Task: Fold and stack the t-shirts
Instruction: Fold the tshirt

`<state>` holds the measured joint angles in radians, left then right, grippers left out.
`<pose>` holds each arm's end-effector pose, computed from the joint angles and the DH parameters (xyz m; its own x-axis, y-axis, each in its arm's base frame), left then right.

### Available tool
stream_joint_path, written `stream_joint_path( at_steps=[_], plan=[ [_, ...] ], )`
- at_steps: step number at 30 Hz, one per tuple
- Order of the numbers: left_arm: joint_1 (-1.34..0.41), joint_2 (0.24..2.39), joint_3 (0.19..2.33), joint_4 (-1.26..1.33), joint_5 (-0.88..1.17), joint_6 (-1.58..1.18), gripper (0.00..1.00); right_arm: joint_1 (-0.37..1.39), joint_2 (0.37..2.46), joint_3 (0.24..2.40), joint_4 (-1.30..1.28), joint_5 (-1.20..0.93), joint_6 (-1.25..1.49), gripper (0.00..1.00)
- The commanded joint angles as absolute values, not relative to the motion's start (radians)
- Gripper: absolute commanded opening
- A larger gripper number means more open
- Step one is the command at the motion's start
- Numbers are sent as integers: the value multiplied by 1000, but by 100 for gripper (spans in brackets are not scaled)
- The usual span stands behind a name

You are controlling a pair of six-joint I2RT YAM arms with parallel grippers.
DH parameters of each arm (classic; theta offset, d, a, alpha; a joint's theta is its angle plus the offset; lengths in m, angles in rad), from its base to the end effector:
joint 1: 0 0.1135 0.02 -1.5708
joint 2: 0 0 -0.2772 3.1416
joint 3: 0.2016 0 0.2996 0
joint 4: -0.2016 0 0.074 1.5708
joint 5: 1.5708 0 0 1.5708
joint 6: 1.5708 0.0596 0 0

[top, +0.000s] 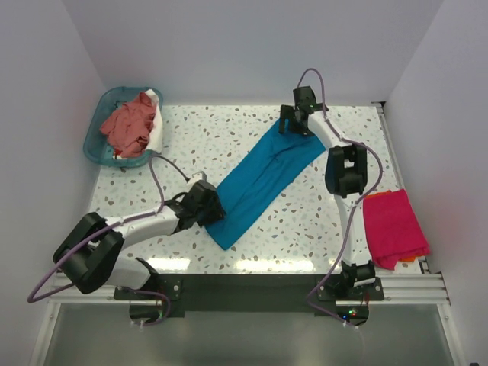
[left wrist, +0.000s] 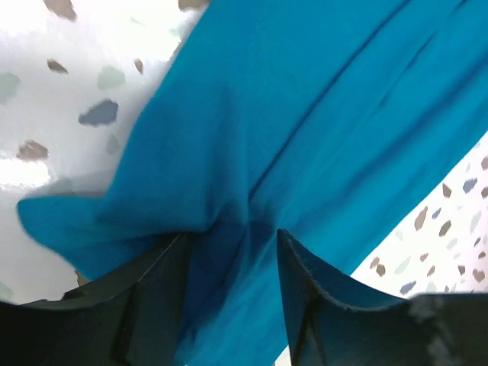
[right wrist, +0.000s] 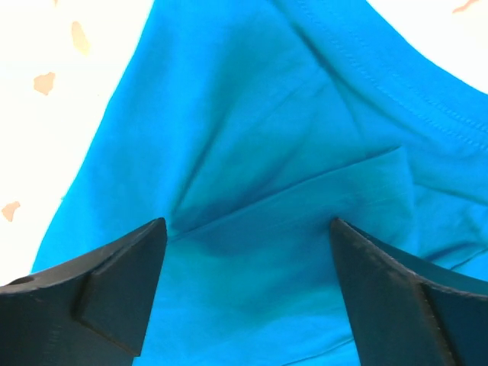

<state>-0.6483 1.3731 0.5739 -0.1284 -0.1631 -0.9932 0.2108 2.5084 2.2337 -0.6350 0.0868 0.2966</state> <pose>0.2393 -0.1691 0.1105 -0.7824 -0.4444 -0.4363 -0.2514 0.8664 -0.4315 0.6114 0.1255 0.1504 -0.7839 0.1300 -0.6072 0.0760 0.9906 0.1140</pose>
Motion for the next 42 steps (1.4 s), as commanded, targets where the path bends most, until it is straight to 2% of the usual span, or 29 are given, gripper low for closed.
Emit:
stream_joint_path(
  at_steps=[1,2,5,8,13,17,19,20,21,23,32,42],
  plan=[
    [-683,1350,580,-280,-147,-976,55,247,2481,2322,-701,130,181,94],
    [-683,1326,625,-297,-167,-912,61,247,2442,2316,-700,141,183,94],
    [-683,1301,731,-364,-273,-835,66,247,2326,2222,-684,221,219,96],
    [-683,1337,840,-400,-333,-691,63,242,2205,2088,-672,276,277,96],
    [-687,1474,989,-377,-270,-519,54,241,2057,1824,-620,267,412,94],
    [-687,1603,1061,-365,-201,-424,44,241,2011,1672,-557,238,498,81],
    [-695,1667,1092,-367,-175,-385,41,239,2026,1638,-545,229,529,70],
    [-699,1698,1098,-368,-178,-373,40,238,2034,1634,-535,229,535,65],
    [-704,1710,1104,-371,-187,-359,39,238,2046,1629,-526,226,544,55],
    [-712,1723,1101,-367,-187,-344,38,232,2091,1641,-520,218,549,49],
    [-773,1743,1032,-362,-206,-399,37,199,2253,1787,-566,204,508,46],
    [-888,1835,1035,-330,-146,-554,37,195,2424,2090,-681,201,353,48]
  ],
)
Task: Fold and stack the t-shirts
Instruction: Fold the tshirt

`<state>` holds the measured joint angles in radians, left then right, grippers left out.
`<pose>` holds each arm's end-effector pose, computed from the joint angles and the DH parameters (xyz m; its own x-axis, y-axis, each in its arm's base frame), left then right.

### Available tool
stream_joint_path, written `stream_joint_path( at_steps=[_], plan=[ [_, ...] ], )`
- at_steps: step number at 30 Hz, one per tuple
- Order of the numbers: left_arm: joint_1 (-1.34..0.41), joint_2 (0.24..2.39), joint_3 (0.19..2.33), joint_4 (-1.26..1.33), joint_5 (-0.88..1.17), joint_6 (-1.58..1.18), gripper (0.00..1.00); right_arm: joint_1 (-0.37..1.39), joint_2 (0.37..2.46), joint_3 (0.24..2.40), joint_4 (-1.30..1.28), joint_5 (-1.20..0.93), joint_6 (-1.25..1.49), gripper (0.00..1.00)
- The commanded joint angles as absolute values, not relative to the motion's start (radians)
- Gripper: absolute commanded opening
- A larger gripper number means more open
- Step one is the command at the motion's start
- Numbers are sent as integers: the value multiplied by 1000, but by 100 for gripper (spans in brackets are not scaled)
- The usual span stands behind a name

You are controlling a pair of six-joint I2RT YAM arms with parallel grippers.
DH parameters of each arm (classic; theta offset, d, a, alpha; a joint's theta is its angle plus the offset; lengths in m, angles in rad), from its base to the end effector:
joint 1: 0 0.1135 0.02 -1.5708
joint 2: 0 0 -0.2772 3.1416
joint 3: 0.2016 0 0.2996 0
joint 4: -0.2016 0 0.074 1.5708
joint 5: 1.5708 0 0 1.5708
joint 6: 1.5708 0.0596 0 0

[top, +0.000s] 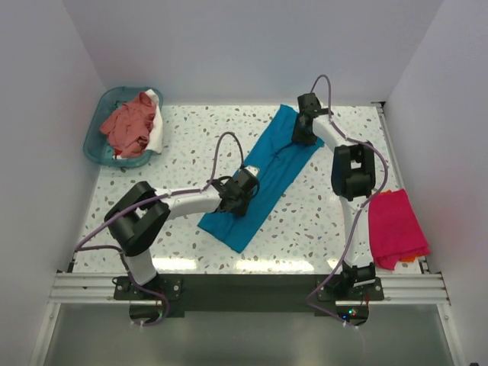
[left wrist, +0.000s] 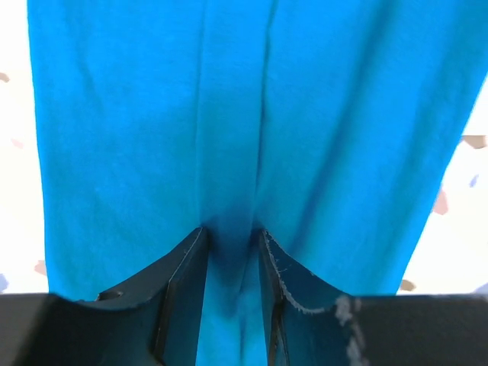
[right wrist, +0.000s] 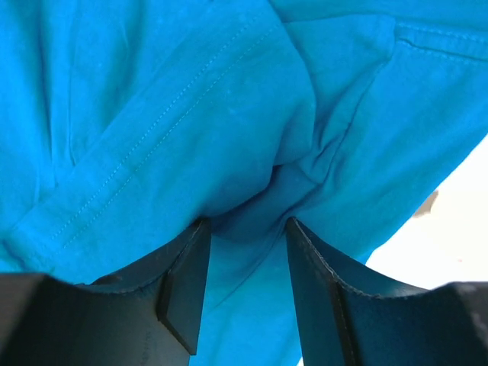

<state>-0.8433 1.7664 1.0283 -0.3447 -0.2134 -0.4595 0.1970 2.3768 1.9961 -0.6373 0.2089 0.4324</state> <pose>0.2710 -0.2854 0.1155 -0.8209 0.2701 -0.5032 0.3345 0.9415 -0.0403 0.5754 0.1022 0.1395 -0.7933 0.2597 -0.5507 0.2729 0.9602 0.0598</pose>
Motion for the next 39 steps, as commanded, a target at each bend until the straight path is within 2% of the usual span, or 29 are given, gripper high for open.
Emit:
stream_joint_path(
  at_steps=[1,5,10,14,19,22,29,32,35,39],
  plan=[
    [-909,1853,1049,-321,-137,-570,38,193,2450,2114,-690,204,338,48],
    [-962,1897,1124,-298,-98,-656,44,195,2503,2213,-670,166,269,58],
    [-973,1901,1227,-297,-87,-687,60,196,2525,2313,-660,120,219,81],
    [-962,1815,1253,-333,-143,-667,66,195,2447,2313,-673,170,219,92],
    [-914,1643,1164,-347,-181,-678,67,193,2303,2252,-696,207,267,92],
    [-890,1580,1091,-365,-189,-698,60,198,2179,2140,-703,184,340,90],
    [-890,1511,879,-321,-183,-712,47,356,1768,1498,-565,182,435,79],
    [-893,1497,813,-285,-167,-712,46,454,1605,1273,-529,192,477,74],
    [-894,1482,770,-264,-164,-709,47,558,1467,1098,-515,221,518,71],
    [-899,1467,730,-242,-147,-707,48,688,1339,970,-537,224,581,70]
  ],
)
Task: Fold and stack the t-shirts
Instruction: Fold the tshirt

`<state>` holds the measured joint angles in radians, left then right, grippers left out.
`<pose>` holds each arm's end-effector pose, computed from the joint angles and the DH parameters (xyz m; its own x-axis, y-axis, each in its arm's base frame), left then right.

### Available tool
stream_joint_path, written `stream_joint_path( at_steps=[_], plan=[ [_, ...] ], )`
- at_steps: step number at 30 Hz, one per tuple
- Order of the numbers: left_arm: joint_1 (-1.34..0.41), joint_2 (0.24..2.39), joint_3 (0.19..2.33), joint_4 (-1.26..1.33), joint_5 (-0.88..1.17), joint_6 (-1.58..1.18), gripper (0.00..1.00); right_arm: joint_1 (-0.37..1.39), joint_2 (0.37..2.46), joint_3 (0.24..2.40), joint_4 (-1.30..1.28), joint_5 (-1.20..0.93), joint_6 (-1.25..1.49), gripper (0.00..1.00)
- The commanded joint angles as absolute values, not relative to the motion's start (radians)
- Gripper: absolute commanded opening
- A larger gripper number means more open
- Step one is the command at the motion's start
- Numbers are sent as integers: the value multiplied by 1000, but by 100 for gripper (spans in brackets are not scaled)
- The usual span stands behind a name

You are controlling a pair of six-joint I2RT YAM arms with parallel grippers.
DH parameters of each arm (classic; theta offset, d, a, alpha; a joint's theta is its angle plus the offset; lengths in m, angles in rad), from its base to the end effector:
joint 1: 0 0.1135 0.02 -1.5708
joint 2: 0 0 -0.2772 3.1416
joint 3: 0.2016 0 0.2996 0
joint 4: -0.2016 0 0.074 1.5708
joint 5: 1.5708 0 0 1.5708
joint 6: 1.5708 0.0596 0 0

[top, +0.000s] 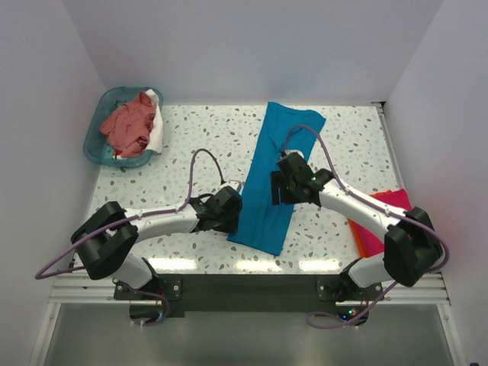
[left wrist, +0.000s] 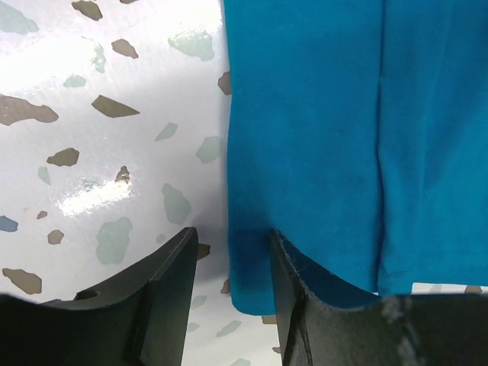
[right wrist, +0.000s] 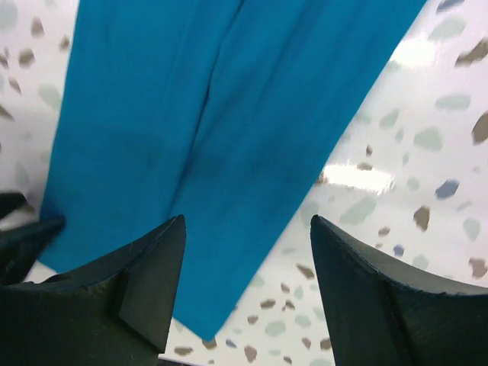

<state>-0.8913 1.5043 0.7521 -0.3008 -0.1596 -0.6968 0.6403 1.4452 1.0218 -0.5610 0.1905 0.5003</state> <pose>0.2101 -0.2450 0.1179 -0.8799 0.0809 -0.4682 0.2007 0.9565 -0.2118 0.2881 0.2006 0.2122 -0.8272 -0.0289 -0.5612 -0.1206 0.9845 0.1271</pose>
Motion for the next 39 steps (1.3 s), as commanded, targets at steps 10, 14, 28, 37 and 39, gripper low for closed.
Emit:
stream_joint_path(
  at_steps=[10,14,28,37,39],
  plan=[
    [-902,1401,608,-213,-147,-790,36,917,1350,922,-540,284,736,57],
    [-902,1396,571,-206,-137,-819,29,995,1428,930,-517,307,799,51],
    [-902,1347,469,-137,-98,-873,23,1080,1591,966,-491,356,882,49],
    [-902,1341,465,-137,-95,-862,22,1094,1566,921,-528,385,931,48],
    [-902,1341,465,-141,-97,-859,21,1094,1542,904,-534,393,943,47]
  ],
)
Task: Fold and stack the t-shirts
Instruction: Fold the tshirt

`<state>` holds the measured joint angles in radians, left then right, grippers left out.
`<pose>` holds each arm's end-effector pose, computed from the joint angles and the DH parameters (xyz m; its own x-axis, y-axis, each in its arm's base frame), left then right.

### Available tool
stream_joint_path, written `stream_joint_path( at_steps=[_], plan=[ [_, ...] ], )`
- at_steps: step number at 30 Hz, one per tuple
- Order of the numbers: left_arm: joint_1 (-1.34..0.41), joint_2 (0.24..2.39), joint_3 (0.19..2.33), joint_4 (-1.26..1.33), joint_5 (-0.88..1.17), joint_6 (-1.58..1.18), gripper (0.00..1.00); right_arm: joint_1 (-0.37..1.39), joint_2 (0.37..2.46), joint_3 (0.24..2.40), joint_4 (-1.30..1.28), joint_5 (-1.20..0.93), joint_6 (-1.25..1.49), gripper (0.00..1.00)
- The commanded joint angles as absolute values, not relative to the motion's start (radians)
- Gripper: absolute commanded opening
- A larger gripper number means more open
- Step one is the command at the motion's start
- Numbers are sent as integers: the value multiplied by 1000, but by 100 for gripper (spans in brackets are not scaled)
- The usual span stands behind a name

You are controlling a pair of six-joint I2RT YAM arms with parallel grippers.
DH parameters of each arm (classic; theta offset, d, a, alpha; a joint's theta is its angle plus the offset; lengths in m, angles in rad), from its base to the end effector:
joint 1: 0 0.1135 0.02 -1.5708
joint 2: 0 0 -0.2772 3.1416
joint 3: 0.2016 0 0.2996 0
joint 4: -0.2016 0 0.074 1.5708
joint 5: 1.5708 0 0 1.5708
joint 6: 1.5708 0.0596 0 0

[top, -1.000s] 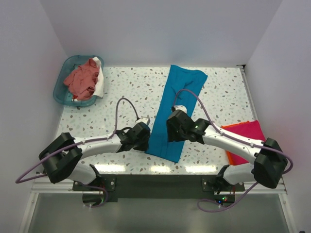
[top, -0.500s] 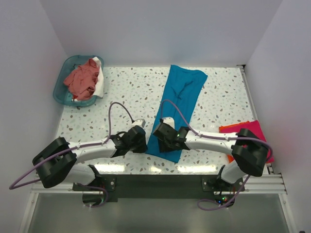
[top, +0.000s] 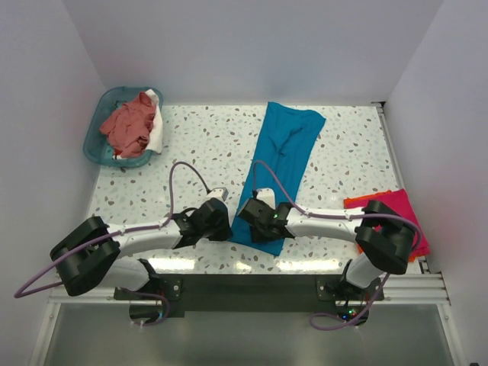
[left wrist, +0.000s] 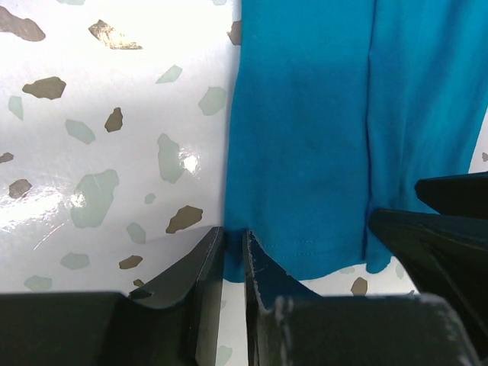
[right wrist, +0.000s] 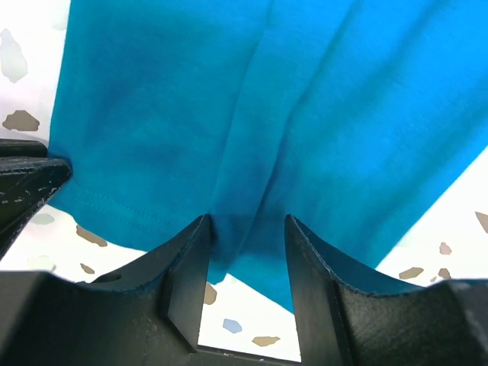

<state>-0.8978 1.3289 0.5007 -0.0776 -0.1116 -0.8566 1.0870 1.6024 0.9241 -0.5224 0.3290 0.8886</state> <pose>0.1788 -0.2136 0.1021 -0.8761 -0.1056 -0.4704 0.1103 0.9059 -0.4089 0.1762 0.2939 0.1315 -0.8815 -0.0984 -0.4619 -0.1573 0.9834 0.0908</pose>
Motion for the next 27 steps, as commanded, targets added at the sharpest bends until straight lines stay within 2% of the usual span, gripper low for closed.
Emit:
stream_joint_path(
  at_steps=[1,3,8,14,20,24,27],
  plan=[
    [-902,1341,465,-140,-97,-859,21,1094,1514,888,-535,393,954,46],
    [-902,1342,460,-140,-98,-856,20,1094,1491,874,-541,400,962,44],
    [-902,1344,462,-141,-95,-851,19,1095,1448,833,-554,391,979,29],
    [-902,1345,468,-149,-95,-839,19,1094,1410,767,-534,367,1000,19],
    [-902,1350,483,-160,-92,-827,19,1095,1393,727,-502,341,1014,14],
    [-900,1316,511,-193,-117,-795,20,1095,1341,744,-535,373,1011,15],
    [-900,1275,551,-241,-147,-770,21,1095,1312,805,-612,442,989,20]
  ],
)
